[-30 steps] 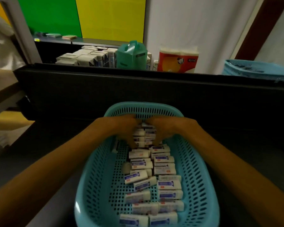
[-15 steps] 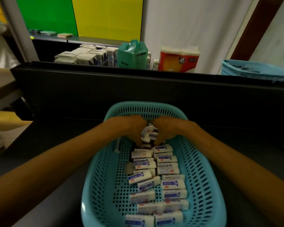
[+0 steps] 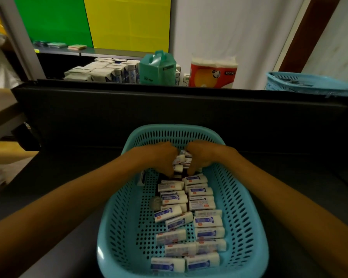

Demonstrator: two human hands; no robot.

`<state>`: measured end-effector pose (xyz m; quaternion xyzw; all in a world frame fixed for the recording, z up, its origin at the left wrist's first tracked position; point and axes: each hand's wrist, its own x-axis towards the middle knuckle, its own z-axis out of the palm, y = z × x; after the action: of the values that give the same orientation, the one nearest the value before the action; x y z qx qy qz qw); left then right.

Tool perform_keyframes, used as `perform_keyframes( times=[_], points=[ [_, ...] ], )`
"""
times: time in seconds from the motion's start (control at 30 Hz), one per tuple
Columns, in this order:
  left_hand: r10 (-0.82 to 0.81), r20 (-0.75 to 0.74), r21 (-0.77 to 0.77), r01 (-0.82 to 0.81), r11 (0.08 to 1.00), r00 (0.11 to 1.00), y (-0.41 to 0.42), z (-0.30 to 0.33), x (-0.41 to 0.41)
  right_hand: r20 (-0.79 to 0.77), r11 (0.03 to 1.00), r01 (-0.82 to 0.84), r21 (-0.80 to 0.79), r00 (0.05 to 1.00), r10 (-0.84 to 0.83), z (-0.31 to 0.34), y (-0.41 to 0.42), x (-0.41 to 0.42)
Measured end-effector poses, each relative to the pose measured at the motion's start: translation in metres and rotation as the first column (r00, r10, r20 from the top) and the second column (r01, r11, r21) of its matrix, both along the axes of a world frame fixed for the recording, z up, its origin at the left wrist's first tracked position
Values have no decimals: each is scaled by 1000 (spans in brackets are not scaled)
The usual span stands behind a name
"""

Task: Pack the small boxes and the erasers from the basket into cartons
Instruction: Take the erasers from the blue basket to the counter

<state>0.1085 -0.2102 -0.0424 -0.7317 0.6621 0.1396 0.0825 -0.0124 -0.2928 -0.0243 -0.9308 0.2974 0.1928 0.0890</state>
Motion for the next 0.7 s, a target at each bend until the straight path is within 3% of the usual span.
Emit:
perform_keyframes(
  times=[0.33,0.7],
  points=[
    [-2,-38,24,2,1000,999,13,11,8,19,998,-9,57,1000,8,-1,-3,-2],
    [43,-219,-222,-93,971,975,41,22,22,171,993,69,94,982,-85,4,3,-10]
  ],
)
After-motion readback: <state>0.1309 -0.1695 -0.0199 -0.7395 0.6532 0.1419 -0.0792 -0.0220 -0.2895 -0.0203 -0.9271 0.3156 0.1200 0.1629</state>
